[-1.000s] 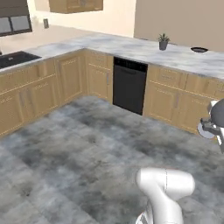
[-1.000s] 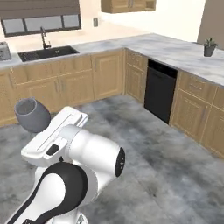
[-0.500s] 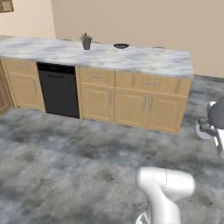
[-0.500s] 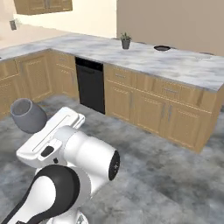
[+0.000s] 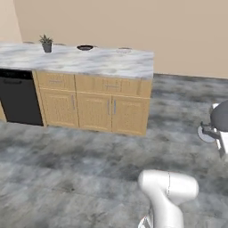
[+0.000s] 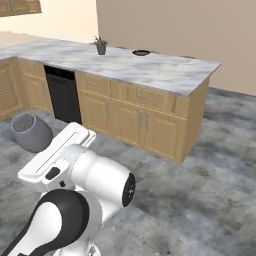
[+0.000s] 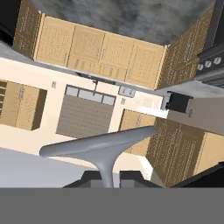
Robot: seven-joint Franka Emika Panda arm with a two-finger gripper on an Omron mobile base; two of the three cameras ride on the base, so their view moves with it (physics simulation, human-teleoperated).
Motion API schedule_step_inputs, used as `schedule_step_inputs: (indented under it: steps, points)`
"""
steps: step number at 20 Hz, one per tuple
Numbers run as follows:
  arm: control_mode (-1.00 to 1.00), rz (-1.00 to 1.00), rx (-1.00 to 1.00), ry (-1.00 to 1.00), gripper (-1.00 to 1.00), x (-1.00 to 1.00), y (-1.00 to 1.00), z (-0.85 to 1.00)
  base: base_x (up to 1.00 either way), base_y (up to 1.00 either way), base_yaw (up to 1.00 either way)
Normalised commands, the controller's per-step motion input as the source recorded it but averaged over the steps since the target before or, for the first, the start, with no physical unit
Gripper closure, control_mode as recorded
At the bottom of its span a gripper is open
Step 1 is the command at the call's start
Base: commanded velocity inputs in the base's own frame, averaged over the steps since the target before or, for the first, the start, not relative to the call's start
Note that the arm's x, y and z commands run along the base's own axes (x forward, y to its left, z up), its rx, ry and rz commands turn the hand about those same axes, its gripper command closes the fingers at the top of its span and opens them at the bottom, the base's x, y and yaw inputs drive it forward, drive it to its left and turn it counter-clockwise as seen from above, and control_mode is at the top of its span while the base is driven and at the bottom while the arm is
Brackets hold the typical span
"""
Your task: Retrieve the wine glasses from the counter and place one next to each plate.
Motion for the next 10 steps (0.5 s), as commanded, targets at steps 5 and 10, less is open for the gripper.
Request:
schedule_step_inputs:
  steps: [5,10]
  points:
    - [1.0,0.0,0.0,0.0,1.0,0.0,0.0,0.0,0.07,-1.0,-0.4]
    - [1.0,0.0,0.0,0.0,1.0,0.0,0.0,0.0,0.93,-1.0,-0.17]
